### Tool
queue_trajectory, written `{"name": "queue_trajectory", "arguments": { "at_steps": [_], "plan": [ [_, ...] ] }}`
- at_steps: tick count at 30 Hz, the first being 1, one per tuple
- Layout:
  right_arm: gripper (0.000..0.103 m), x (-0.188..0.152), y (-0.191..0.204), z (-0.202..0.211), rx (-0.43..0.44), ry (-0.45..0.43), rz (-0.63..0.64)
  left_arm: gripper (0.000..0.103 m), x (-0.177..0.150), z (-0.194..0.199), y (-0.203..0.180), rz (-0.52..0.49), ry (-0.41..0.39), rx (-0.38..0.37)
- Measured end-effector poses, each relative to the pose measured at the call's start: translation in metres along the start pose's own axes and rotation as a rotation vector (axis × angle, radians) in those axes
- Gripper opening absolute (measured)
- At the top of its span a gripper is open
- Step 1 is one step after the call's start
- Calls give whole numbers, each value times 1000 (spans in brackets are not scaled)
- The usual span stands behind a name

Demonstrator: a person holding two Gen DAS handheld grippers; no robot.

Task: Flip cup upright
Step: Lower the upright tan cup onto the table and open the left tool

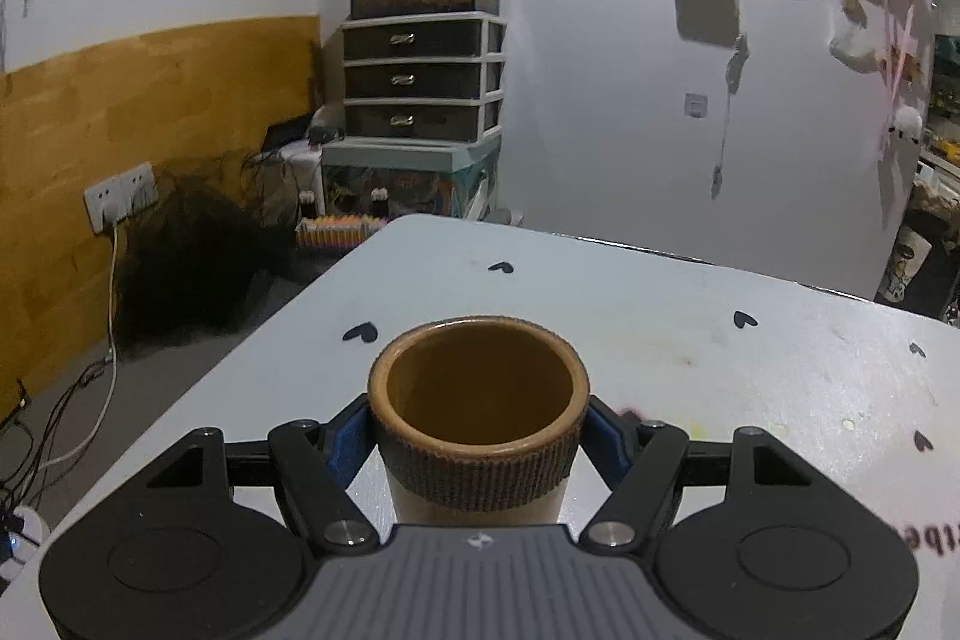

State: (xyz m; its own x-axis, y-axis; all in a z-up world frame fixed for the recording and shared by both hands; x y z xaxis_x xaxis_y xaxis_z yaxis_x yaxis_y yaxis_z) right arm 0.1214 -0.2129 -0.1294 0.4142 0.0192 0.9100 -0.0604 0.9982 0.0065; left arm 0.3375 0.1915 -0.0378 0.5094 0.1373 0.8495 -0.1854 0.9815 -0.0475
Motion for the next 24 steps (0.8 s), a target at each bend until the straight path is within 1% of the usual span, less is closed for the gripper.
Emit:
{"name": "queue_trajectory", "arguments": {
  "at_steps": [1,3,4,5,8,13,18,20,22,24],
  "plan": [
    [84,1,0,0,1,-2,0,73,-2,1,-3,-8,-3,0],
    [85,3,-1,2,3,-7,-4,79,-6,7,-6,-19,-8,-7],
    [85,4,-1,2,4,-10,-7,89,-7,10,-6,-22,-18,-10],
    [86,6,-1,2,6,-13,-11,95,-6,15,-7,-27,-39,-9],
    [88,13,-2,3,17,-25,-20,99,-9,33,-12,-55,-81,-10],
    [90,32,4,5,40,-67,-19,103,-23,72,-25,-65,-143,-50],
    [93,51,12,3,72,-105,-23,103,-47,109,-37,-32,-174,-94],
    [93,57,16,2,76,-115,-15,103,-55,125,-43,-41,-200,-104],
    [94,63,19,0,81,-125,-7,103,-63,141,-48,-49,-233,-131],
    [94,66,23,-1,88,-129,-3,103,-73,154,-53,-55,-238,-157]
  ]
}}
Point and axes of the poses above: each gripper's, at about its wrist camera, not at the fingertips, and z roughly against the way its jaws point, y to its left, x to its top, the point moved 10 cm from there along -z, roughly the way its jaws point, and after that the axes turned 7 degrees about -x, right-handed, at the moved point
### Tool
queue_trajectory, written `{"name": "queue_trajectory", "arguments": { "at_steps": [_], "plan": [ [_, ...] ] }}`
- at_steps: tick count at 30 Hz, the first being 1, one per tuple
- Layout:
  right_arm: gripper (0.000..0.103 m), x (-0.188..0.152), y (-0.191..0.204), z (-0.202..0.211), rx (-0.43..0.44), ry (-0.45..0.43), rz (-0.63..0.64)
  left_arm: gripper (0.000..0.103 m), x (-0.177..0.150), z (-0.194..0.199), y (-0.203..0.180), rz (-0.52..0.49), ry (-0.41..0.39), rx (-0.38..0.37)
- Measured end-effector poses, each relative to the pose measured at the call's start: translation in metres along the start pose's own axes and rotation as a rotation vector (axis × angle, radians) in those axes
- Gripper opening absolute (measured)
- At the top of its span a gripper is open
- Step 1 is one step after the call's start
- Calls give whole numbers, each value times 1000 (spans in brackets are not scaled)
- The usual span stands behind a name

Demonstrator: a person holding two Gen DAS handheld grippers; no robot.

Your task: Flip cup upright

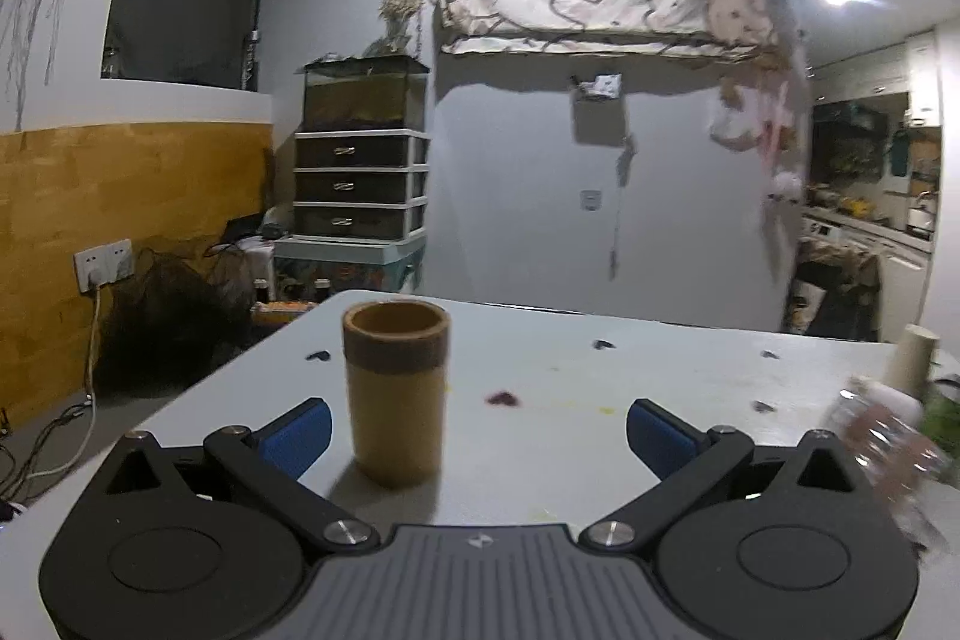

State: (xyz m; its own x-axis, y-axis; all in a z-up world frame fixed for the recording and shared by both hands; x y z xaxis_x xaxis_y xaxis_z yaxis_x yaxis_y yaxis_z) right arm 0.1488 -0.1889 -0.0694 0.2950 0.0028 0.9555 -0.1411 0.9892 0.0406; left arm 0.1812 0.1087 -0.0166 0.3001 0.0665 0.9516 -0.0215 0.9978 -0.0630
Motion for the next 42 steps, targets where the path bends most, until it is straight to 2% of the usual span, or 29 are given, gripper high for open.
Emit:
{"name": "queue_trajectory", "arguments": {
  "at_steps": [2,10,12,22,42],
  "plan": [
    [95,3,4,-1,8,-4,6,103,-12,15,-9,-8,0,-23],
    [97,6,16,-6,34,-8,34,103,-49,46,-31,-48,24,-2],
    [101,6,19,-8,39,-6,40,103,-54,51,-34,-46,28,-5],
    [103,7,33,-6,65,-15,67,103,-60,65,-47,-60,12,5],
    [103,6,33,-9,56,-9,59,103,-63,65,-50,-70,31,28]
  ]
}}
Point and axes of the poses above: each gripper's, at about its wrist camera, not at the fingertips, and z roughly against the way its jaws point, y to its left, x to its top, the point moved 10 cm from there along -z, roughly the way its jaws point, and after that the axes turned 7 degrees about -x, right-handed, at the moved point
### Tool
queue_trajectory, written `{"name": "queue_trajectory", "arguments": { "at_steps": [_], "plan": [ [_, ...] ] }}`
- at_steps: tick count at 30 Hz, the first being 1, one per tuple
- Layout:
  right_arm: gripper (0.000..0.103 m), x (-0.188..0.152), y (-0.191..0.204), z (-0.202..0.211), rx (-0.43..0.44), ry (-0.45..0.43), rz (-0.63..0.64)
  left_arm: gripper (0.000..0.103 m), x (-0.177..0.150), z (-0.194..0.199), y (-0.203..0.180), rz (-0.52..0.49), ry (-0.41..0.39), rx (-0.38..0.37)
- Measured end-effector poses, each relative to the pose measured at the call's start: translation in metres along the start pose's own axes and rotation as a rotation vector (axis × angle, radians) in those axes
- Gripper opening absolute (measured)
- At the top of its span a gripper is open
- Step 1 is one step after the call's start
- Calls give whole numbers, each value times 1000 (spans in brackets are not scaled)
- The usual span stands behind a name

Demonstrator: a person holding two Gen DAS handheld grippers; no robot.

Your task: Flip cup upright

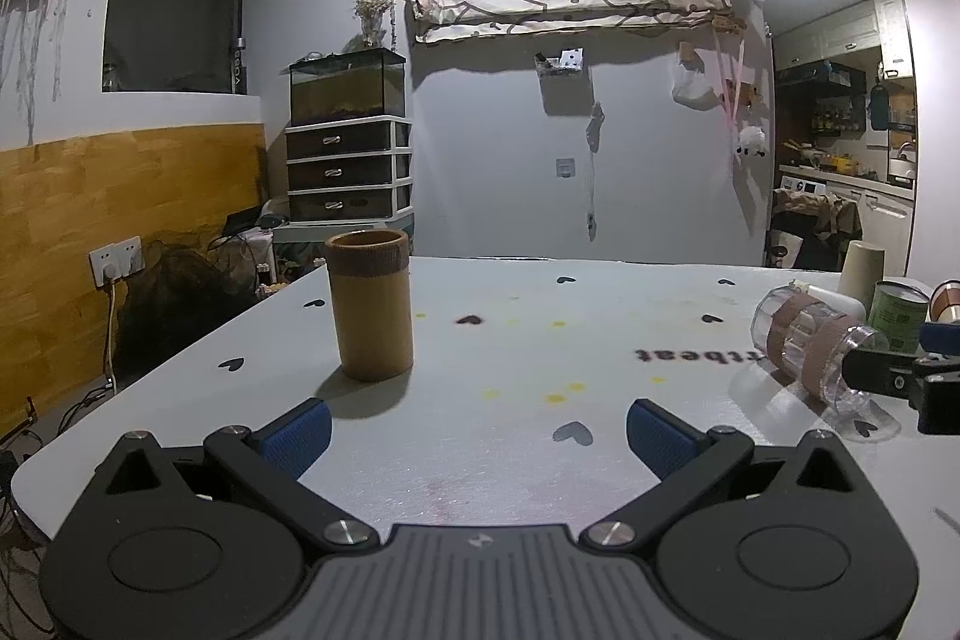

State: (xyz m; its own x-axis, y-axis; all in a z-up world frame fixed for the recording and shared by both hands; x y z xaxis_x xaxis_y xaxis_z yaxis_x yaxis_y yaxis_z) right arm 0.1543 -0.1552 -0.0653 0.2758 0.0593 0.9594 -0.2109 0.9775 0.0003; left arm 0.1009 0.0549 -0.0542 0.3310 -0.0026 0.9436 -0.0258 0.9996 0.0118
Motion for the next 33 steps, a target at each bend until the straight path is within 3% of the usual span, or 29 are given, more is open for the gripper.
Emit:
{"name": "queue_trajectory", "arguments": {
  "at_steps": [33],
  "plan": [
    [103,-1,-3,1,-4,4,-4,103,-1,-1,-1,0,8,1]
  ]
}}
Point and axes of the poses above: each gripper's, at about its wrist camera, not at the fingertips, and z roughly against the way its jaws point, y to its left, x to its top, the point moved 10 cm from there along -z, roughly the way its jaws point, and after that the axes turned 7 degrees about -x, right-handed, at the moved point
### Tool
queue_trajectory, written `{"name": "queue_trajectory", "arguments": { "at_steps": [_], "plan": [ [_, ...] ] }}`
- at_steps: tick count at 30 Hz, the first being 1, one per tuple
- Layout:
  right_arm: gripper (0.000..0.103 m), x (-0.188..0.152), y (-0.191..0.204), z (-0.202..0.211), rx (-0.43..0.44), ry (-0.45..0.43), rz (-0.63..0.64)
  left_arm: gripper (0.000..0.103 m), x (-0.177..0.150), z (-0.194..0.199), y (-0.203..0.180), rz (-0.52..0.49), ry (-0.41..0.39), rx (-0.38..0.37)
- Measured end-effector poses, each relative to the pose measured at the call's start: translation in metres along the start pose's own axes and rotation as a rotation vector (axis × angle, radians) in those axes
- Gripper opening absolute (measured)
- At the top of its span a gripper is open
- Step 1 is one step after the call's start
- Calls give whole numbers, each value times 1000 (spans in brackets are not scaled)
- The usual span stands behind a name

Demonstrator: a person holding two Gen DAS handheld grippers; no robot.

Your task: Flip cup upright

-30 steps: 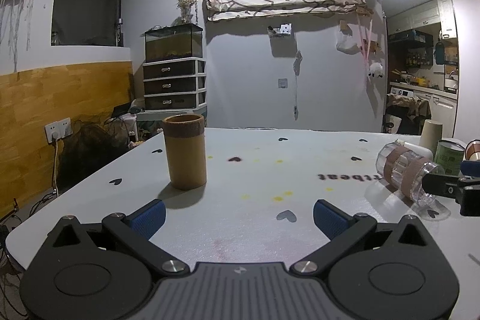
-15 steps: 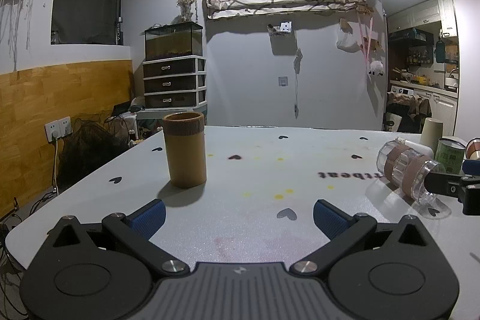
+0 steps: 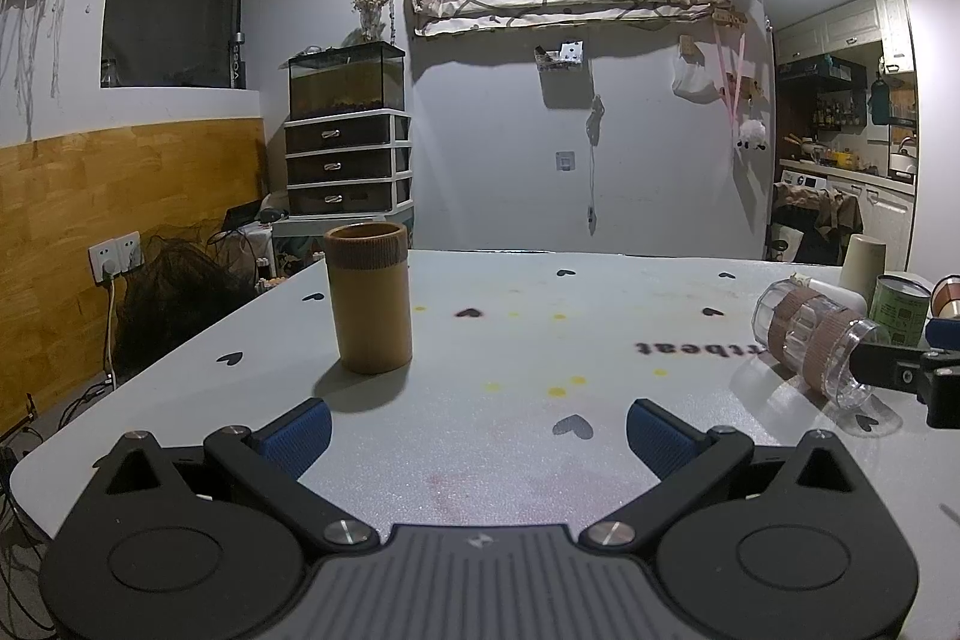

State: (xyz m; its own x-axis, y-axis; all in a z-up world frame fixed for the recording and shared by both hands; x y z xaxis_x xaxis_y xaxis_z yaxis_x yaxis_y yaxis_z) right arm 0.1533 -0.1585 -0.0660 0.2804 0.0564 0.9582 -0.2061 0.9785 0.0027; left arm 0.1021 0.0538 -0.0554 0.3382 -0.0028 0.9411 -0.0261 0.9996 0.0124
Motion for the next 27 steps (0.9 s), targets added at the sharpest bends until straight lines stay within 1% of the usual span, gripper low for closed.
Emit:
{"name": "queue_trajectory", "arguments": {
  "at_steps": [27],
  "plan": [
    [103,1,-3,1,-4,0,7,103,-2,-3,-1,1,3,-1]
  ]
}}
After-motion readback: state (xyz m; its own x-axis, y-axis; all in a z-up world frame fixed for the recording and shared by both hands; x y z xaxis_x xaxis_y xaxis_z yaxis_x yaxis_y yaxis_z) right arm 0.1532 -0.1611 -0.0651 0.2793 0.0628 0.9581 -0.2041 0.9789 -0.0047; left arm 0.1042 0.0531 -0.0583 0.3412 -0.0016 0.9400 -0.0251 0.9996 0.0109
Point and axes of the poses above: each gripper's, at about its wrist camera, not at the fingertips, and z roughly against the way its jaws point, y to its left, x to its top, the point moved 10 cm from there along -z, roughly the way its jaws point, and after that the axes turned 7 degrees about -x, right-handed, at the moved point
